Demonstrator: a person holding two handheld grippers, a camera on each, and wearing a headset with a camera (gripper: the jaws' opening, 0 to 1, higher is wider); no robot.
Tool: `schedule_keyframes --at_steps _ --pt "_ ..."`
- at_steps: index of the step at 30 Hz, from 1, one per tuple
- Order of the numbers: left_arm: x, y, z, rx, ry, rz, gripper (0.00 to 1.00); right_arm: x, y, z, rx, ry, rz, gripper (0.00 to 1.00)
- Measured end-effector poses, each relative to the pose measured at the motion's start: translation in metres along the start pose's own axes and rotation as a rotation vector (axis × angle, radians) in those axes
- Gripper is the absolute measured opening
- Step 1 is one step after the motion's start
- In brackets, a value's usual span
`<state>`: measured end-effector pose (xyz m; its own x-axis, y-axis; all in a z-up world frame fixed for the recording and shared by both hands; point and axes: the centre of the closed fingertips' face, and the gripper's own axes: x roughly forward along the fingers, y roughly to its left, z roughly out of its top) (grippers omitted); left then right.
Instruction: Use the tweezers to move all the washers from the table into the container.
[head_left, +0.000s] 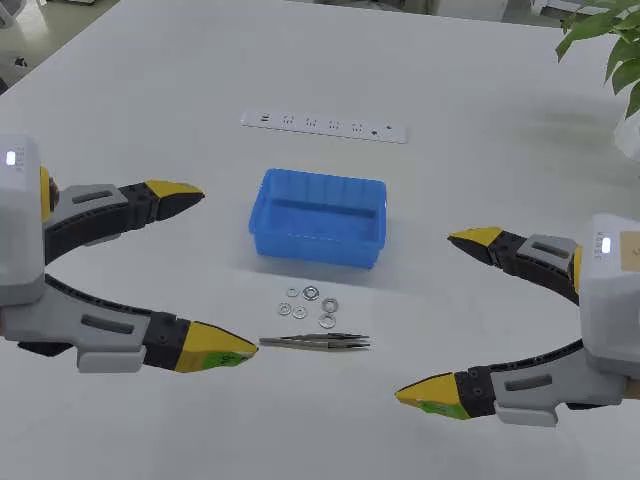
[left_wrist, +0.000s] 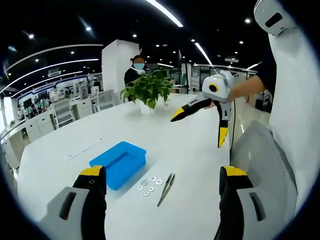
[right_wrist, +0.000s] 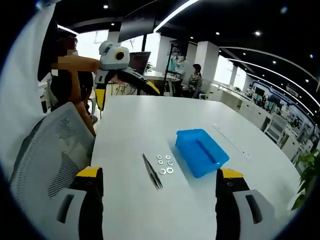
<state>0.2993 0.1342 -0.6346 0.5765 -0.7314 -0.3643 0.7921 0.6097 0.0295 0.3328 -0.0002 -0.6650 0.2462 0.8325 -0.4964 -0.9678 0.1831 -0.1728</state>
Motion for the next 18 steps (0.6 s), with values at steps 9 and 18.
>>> schedule_keyframes --at_steps 9,18 --pt "0.0012 0.0015 -0.0004 0.000 0.001 -0.007 0.99 0.0006 -0.0008 0.0020 0.000 0.000 -0.003 0.90" --pt "0.0008 0.0003 -0.0007 0.001 0.003 -0.014 0.99 0.0012 0.0008 0.0018 0.002 0.004 0.000 0.90"
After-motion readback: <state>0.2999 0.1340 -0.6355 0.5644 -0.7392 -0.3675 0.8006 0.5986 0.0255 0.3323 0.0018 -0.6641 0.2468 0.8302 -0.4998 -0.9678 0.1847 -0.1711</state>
